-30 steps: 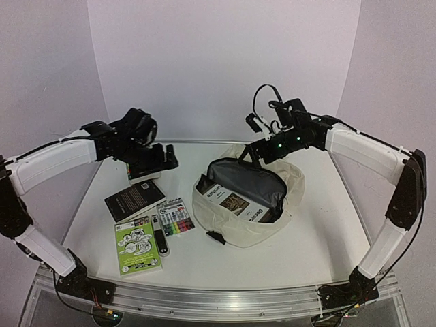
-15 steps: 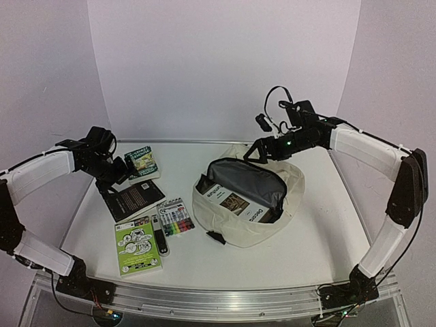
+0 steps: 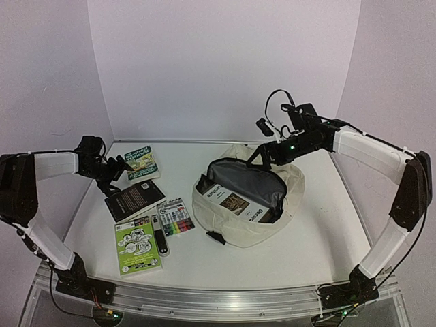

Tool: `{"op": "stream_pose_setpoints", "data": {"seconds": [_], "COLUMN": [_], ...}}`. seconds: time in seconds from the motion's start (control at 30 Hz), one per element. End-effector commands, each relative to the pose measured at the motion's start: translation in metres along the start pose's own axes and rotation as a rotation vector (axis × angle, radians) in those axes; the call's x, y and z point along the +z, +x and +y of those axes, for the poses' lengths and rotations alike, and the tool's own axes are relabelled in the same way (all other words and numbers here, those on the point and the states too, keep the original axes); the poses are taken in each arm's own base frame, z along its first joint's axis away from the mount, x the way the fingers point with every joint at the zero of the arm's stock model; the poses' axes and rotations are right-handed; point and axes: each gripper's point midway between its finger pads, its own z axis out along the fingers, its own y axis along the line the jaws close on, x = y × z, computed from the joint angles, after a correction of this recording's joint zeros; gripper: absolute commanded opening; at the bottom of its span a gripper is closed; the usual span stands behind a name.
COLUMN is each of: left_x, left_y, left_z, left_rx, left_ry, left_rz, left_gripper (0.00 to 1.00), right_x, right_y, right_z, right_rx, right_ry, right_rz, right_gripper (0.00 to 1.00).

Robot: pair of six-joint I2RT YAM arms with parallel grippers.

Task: Pack the student bag
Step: Pick up the book from the center of the board.

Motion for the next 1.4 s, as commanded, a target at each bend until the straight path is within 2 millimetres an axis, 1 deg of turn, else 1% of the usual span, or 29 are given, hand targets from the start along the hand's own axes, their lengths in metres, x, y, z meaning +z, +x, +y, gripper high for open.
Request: {"op": "stream_pose_setpoints", "data": {"seconds": [0.0,0.17,0.2,0.27,0.33,0.37,0.43,0.53,0.73,0.83,0.97,1.03,1.13,1.2,1.3,1.37], "left_x": [0.013,0.026,0.028,0.038,0.051,0.054,0.063,0.076,0.103,0.112,0.118,0.124,0.129,0.127,0.122,0.115], "left_y": [-0.046,-0.076,-0.081,-0.084,-0.084,-0.083,-0.082,-0.079,-0.072,-0.071,-0.074,-0.075,-0.078,-0.083,-0.089,-0.092], "left_z": [-0.025,-0.010,-0.010,-0.011,-0.011,-0.014,-0.012,-0.008,0.006,0.007,0.007,0.009,0.010,0.005,0.000,-0.009], "left_rx": [0.028,0.017,0.020,0.028,0.031,0.031,0.030,0.019,-0.067,-0.113,-0.131,-0.143,-0.144,-0.132,-0.098,-0.064], "left_ry": [0.141,0.195,0.216,0.256,0.289,0.317,0.333,0.351,0.423,0.474,0.508,0.504,0.487,0.475,0.444,0.442], "left_rz": [-0.056,-0.084,-0.091,-0.075,-0.044,-0.030,-0.006,0.036,0.105,0.117,0.120,0.128,0.137,0.128,0.114,0.108], "left_gripper": [0.92,0.87,0.84,0.81,0.78,0.75,0.73,0.69,0.67,0.66,0.60,0.55,0.44,0.32,0.21,0.12], "right_x": [-0.019,-0.026,-0.026,-0.027,-0.027,-0.027,-0.028,-0.029,-0.026,-0.024,-0.023,-0.023,-0.022,-0.022,-0.020,-0.019], "right_y": [-0.006,-0.005,-0.005,-0.004,-0.004,-0.004,-0.004,-0.005,-0.008,-0.011,-0.014,-0.013,-0.012,-0.010,-0.008,-0.007], "right_z": [0.009,0.010,0.011,0.010,0.008,0.006,0.004,0.003,0.000,-0.002,-0.003,-0.003,-0.005,-0.006,-0.007,-0.007], "right_rx": [-0.060,-0.078,-0.082,-0.086,-0.091,-0.094,-0.101,-0.109,-0.117,-0.118,-0.119,-0.117,-0.120,-0.120,-0.122,-0.123], "right_ry": [0.019,0.035,0.035,0.040,0.053,0.063,0.076,0.086,0.096,0.097,0.100,0.101,0.108,0.109,0.111,0.110], "right_rz": [-0.027,-0.025,-0.023,-0.018,-0.014,-0.012,-0.009,-0.007,0.001,0.005,0.004,0.007,0.010,0.015,0.021,0.023], "right_gripper": [0.98,0.98,0.98,0.98,0.98,0.98,0.98,0.98,0.98,0.98,0.98,0.98,0.98,0.98,0.98,0.98]}}
